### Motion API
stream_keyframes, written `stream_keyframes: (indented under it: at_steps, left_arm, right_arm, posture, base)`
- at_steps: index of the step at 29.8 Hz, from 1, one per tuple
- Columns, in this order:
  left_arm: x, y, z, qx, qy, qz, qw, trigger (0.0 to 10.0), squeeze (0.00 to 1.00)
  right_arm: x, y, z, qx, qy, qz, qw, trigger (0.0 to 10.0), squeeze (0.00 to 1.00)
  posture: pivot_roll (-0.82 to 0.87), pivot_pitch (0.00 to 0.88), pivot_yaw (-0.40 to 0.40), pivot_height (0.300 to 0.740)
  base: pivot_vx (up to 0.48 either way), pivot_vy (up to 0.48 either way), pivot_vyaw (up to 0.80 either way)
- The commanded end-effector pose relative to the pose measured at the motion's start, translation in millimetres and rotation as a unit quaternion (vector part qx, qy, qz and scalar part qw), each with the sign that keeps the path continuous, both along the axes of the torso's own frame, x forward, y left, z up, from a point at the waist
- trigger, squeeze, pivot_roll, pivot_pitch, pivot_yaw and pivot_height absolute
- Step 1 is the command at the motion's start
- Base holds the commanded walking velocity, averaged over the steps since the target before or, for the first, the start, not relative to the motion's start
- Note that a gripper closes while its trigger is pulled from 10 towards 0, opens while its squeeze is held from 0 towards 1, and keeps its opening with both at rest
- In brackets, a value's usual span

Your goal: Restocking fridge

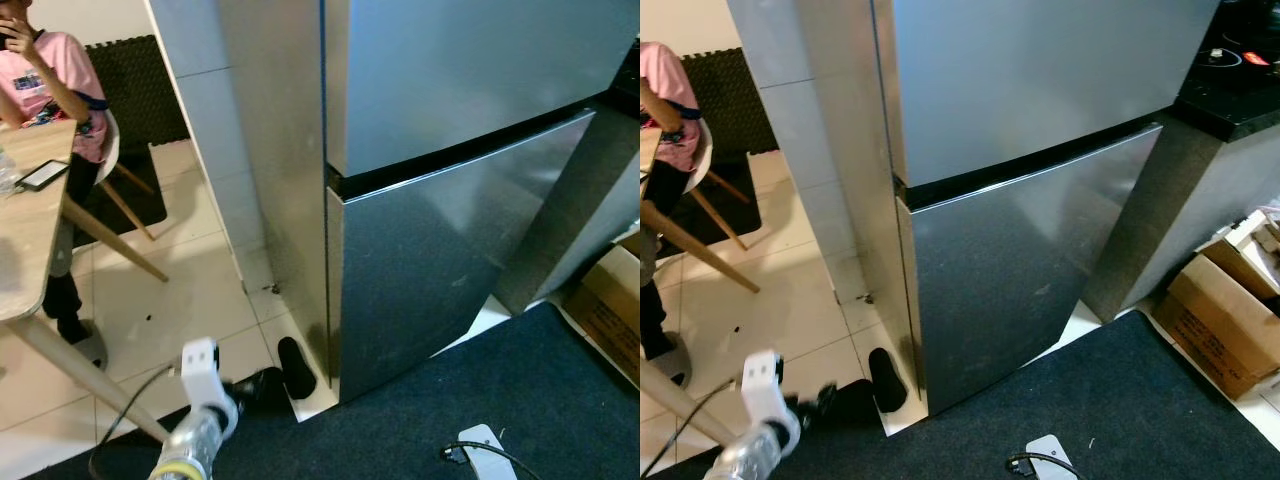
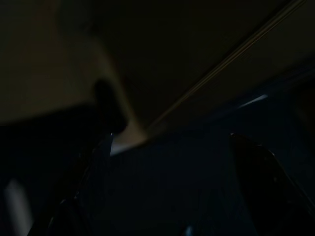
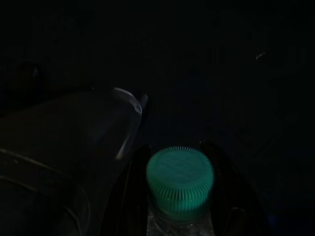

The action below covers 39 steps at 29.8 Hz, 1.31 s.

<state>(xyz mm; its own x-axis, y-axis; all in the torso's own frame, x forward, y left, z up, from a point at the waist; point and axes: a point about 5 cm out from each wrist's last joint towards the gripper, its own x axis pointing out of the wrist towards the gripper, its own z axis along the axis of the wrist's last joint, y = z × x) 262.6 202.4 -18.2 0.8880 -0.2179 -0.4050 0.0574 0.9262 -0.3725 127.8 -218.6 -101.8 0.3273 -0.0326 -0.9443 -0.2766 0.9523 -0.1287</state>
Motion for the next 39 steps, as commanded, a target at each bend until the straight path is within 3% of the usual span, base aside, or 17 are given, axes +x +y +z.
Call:
stream_keyframes:
  at_steps: [1,4,5,6,8,9,11,15,19,33,39]
  left_arm:
    - [8.6,4.4,10.5,-0.006,-0.03,-0.007,0.999,10.0,1.0]
    - [31.5,-8.3,36.3,-0.028,-0.097,-0.077,0.992,10.0,1.0]
    - [31.5,-8.3,36.3,-0.028,-0.097,-0.077,0.992,10.0,1.0]
    - [41.0,-14.2,50.3,-0.03,-0.134,-0.121,0.983,10.0,0.14]
    - [44.4,-16.1,56.1,-0.028,-0.149,-0.14,0.979,10.0,0.14]
    - [48.9,-17.9,64.3,-0.028,-0.169,-0.161,0.972,10.0,0.0]
    - [51.8,-19.1,69.7,-0.027,-0.181,-0.175,0.967,10.0,0.0]
    - [67.5,-24.9,102.1,-0.015,-0.241,-0.261,0.934,10.0,0.0]
    - [80.4,-27.0,126.9,-0.002,-0.281,-0.281,0.918,10.0,0.0]
    - [104.6,-44.0,167.6,0.055,-0.321,-0.31,0.893,10.0,0.0]
    - [113.1,-42.1,178.0,0.088,-0.32,-0.287,0.899,10.0,0.0]
  right_arm:
    - [0.3,1.1,-0.1,0.002,-0.004,-0.003,1.0,10.0,0.0]
    - [-1.3,2.1,-0.8,0.003,-0.002,-0.004,1.0,10.0,0.0]
    - [-1.3,2.1,-0.8,0.003,-0.002,-0.004,1.0,10.0,0.0]
    - [-2.8,2.4,-1.3,0.003,-0.001,-0.004,1.0,10.0,0.0]
    - [-3.6,2.5,-1.6,0.003,0.0,-0.004,1.0,10.0,0.0]
    - [-4.7,2.4,-1.9,0.003,0.001,-0.005,1.0,10.0,0.0]
    - [-5.5,2.3,-2.1,0.003,0.001,-0.006,1.0,10.0,0.0]
    - [-14.1,-0.4,-4.0,0.001,0.009,-0.009,1.0,10.0,0.0]
    - [-20.2,-2.6,-5.2,-0.002,0.015,-0.011,1.0,10.0,0.0]
    - [-35.2,-13.5,-6.3,-0.01,0.021,-0.024,0.999,10.0,0.0]
    - [-42.4,-16.2,-7.0,-0.01,0.021,-0.031,0.999,10.0,0.0]
  posture:
    - [-0.06,0.0,0.032,0.74]
    - [-0.06,0.0,0.036,0.74]
    - [-0.06,0.0,0.036,0.74]
    - [-0.07,0.0,0.039,0.74]
    - [-0.07,0.0,0.039,0.74]
    - [-0.07,0.0,0.04,0.74]
    - [-0.07,0.0,0.04,0.74]
    - [-0.08,0.0,0.041,0.74]
    - [-0.09,0.0,0.044,0.74]
    - [-0.14,0.031,0.059,0.74]
    - [-0.16,0.085,0.067,0.74]
  base:
    - [0.0,0.0,0.0]
    - [0.0,0.0,0.0]
    - [0.0,0.0,0.0]
    - [0.0,0.0,0.0]
    - [0.0,0.0,0.0]
    - [0.0,0.0,0.0]
    - [0.0,0.0,0.0]
    - [0.0,0.0,0.0]
    - [0.0,0.0,0.0]
    - [0.0,0.0,0.0]
    - [0.0,0.0,0.0]
